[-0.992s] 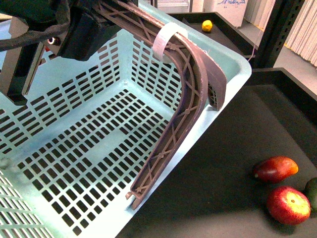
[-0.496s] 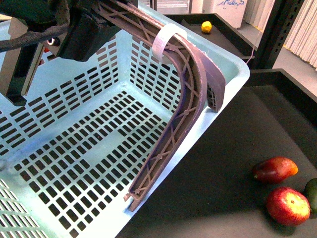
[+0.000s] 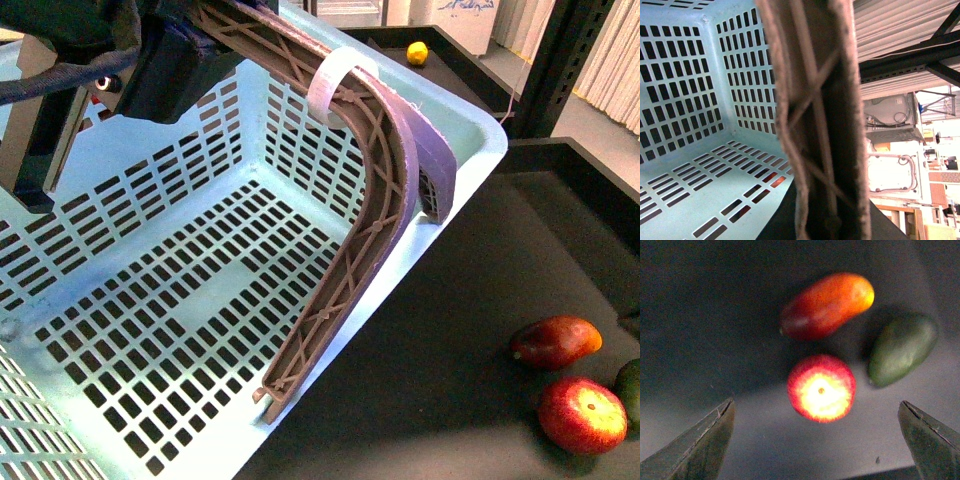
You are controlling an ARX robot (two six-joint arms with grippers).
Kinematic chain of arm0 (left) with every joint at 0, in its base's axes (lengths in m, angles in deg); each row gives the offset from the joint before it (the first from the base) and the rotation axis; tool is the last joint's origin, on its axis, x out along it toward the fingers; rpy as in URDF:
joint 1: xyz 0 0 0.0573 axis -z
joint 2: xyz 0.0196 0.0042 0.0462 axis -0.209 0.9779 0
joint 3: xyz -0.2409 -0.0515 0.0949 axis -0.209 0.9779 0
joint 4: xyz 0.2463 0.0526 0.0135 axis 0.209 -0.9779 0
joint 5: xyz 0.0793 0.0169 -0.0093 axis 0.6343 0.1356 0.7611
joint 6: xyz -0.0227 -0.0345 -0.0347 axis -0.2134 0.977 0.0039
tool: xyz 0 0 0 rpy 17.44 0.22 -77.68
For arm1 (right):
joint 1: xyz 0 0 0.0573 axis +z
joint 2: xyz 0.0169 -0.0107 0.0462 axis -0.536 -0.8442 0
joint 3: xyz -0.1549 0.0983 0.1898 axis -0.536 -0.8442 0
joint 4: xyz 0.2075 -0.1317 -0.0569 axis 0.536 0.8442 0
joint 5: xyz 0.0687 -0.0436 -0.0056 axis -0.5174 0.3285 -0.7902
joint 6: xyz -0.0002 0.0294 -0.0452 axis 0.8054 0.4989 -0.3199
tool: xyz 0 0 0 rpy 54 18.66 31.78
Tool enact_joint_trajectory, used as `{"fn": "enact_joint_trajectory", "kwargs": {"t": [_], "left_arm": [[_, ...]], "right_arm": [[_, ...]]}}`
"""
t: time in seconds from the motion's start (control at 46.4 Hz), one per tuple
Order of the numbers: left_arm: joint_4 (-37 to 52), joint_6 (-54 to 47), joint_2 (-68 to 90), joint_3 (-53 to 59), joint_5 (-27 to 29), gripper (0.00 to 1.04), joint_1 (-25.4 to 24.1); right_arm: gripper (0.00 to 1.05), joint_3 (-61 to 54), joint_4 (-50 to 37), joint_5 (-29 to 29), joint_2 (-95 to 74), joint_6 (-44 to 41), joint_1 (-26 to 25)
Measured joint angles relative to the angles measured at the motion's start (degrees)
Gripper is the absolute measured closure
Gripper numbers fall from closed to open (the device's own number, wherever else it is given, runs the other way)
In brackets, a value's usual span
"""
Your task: Pick apple with right arm and hold basket with left
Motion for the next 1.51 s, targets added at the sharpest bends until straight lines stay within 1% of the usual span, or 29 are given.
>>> {"fn": "enact_joint_trajectory", "kwargs": {"t": [0.129, 0.388, 0.712, 1.337, 1.359, 1.38, 1.423, 1.445, 1.51], "left_arm": [[0.0, 0.0, 0.2, 0.0, 0.0, 0.98, 0.0], [0.0, 0.0, 0.3, 0.0, 0.0, 0.98, 0.0], [-0.2, 0.0, 0.3, 0.0, 0.0, 0.98, 0.0], [-0.2, 0.0, 0.3, 0.0, 0.0, 0.98, 0.0], [-0.2, 0.0, 0.3, 0.0, 0.0, 0.98, 0.0], [-0.2, 0.0, 0.3, 0.0, 0.0, 0.98, 0.0], [-0.2, 0.0, 0.3, 0.0, 0.0, 0.98, 0.0], [-0.2, 0.0, 0.3, 0.0, 0.0, 0.98, 0.0], [-0.2, 0.0, 0.3, 0.0, 0.0, 0.98, 0.0]], "right_arm": [[0.09, 2.5, -0.4, 0.0, -7.0, -1.6, 0.0], [0.09, 7.9, -0.1, 0.0, -14.3, -3.8, 1.0], [0.09, 13.4, 0.0, 1.9, -26.3, -5.2, 1.5], [0.09, 20.2, 3.3, 1.9, -34.7, -5.4, 1.0], [0.11, 20.3, 3.3, 1.9, -34.8, -5.4, 1.0], [0.16, 20.3, 3.3, 1.9, -34.8, -5.5, 0.9], [0.23, 20.3, 3.3, 1.9, -34.8, -5.5, 0.7], [0.25, 20.3, 3.3, 1.6, -34.8, -5.5, 0.6], [0.26, 19.9, 3.1, 1.3, -34.7, -5.6, 0.1]]}}
